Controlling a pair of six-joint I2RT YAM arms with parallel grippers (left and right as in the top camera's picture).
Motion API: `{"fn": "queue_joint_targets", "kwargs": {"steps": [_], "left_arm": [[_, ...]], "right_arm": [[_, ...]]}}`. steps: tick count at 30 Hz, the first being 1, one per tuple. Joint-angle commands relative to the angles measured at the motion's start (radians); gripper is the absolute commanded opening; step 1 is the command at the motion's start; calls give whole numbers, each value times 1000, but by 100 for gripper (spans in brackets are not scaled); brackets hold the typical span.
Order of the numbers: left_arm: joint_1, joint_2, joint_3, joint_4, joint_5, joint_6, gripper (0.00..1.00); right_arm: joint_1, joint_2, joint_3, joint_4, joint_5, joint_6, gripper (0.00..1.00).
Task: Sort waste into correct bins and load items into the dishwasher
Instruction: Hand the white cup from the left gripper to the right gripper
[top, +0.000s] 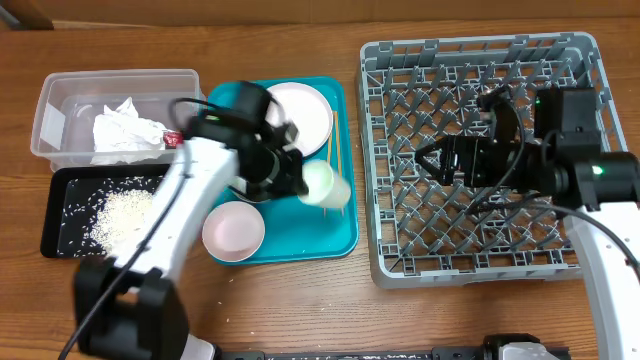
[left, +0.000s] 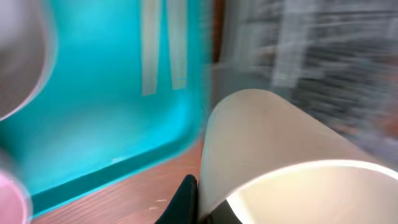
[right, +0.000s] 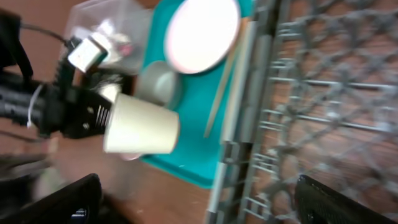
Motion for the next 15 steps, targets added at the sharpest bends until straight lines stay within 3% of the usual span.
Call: {"fn": "queue_joint_targets", "kwargs": {"steps": [1, 6, 15], "left_arm": [[67, -56, 25, -4, 409, 183, 4], [87, -59, 25, -5, 624, 261, 4], [108, -59, 25, 37, 780, 299, 4]], "right_arm": [[22, 34, 26, 32, -242, 2, 100], [89, 77, 26, 132, -412, -1, 100], [168, 100, 26, 220, -492, -1, 100]]}}
